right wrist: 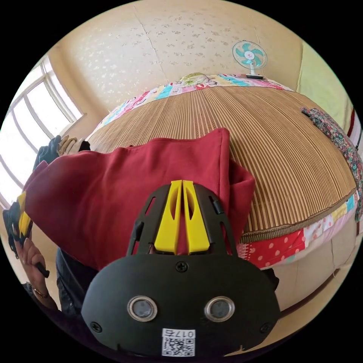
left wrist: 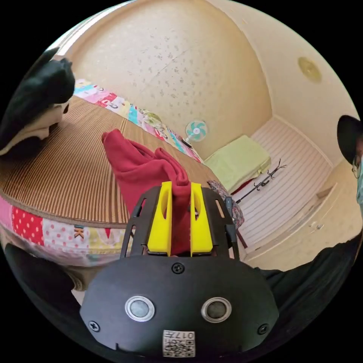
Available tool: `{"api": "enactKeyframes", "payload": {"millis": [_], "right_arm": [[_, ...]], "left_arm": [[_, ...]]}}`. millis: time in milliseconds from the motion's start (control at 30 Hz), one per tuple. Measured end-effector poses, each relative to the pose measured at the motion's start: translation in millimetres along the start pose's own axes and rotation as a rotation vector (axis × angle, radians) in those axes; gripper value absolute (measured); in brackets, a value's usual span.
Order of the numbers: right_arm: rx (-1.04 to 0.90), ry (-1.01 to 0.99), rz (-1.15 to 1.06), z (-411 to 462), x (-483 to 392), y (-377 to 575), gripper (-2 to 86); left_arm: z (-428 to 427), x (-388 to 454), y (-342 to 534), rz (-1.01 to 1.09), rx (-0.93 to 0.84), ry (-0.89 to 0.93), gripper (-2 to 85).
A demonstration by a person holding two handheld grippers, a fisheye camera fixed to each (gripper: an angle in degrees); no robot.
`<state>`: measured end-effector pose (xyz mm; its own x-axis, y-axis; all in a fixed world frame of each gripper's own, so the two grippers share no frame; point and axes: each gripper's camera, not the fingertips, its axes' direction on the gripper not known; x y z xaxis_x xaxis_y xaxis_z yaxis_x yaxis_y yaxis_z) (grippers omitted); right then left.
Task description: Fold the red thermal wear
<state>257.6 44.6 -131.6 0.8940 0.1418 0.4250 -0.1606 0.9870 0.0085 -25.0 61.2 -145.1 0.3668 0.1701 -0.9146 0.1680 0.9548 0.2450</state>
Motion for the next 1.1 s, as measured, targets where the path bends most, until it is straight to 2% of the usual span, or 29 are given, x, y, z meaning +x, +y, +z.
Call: {"api": "enactKeyframes", "payload": {"millis": [100, 167, 267, 367, 400, 500, 567, 667, 700, 833, 967, 1100], "right_arm": [[-0.005, -0.180, 0.138, -30.6, 38.7, 2.3, 0.4], [0.161, -0.245, 0.274, -81.8, 77.6, 27.3, 0.4], [0.343, -0.204, 0.353, -141.1, 115.5, 64.3, 0.5], [0.290, -0.116, 0.386, -159.8, 139.3, 81.9, 0.6], [0.267, -0.097, 0.379, -160.1, 140.4, 83.7, 0.7], [0.194, -0.020, 0.338, -156.2, 126.1, 91.0, 1.3], [0.182, -0.039, 0.252, -151.0, 92.6, 90.6, 2.6], [0.182, -0.113, 0.120, -141.2, 33.5, 82.9, 7.4], [0.170, -0.131, 0.086, -137.9, 20.4, 80.4, 8.7], [0.178, -0.274, -0.130, -133.3, -58.7, 81.1, 13.7], [0.213, -0.513, -0.251, -154.0, -84.0, 101.6, 15.5], [0.193, -0.458, -0.310, -176.8, -86.9, 127.5, 17.1]], "left_arm": [[56.3, 55.3, 0.4, 0.204, -0.118, 0.092, 7.8], [103.5, 82.4, 16.7, 0.294, -0.240, 0.135, 7.9], [141.7, 91.1, 38.4, 0.316, -0.369, 0.228, 7.8], [135.6, 86.7, 41.0, 0.320, -0.382, 0.400, 6.2], [131.0, 84.7, 38.6, 0.321, -0.376, 0.399, 6.9], [96.2, 58.7, 16.5, 0.289, -0.302, 0.176, 10.0], [61.2, 15.5, -4.4, 0.158, -0.199, -0.056, 11.2], [35.1, -57.3, -21.7, -0.115, -0.198, -0.204, 14.7], [34.3, -69.8, -23.3, -0.158, -0.219, -0.194, 15.6], [65.0, -123.3, -18.0, -0.366, -0.432, 0.098, 17.5], [95.7, -151.3, -14.3, -0.566, -0.530, 0.176, 17.9], [115.6, -150.9, -42.2, -0.569, -0.592, 0.253, 14.3]]}}
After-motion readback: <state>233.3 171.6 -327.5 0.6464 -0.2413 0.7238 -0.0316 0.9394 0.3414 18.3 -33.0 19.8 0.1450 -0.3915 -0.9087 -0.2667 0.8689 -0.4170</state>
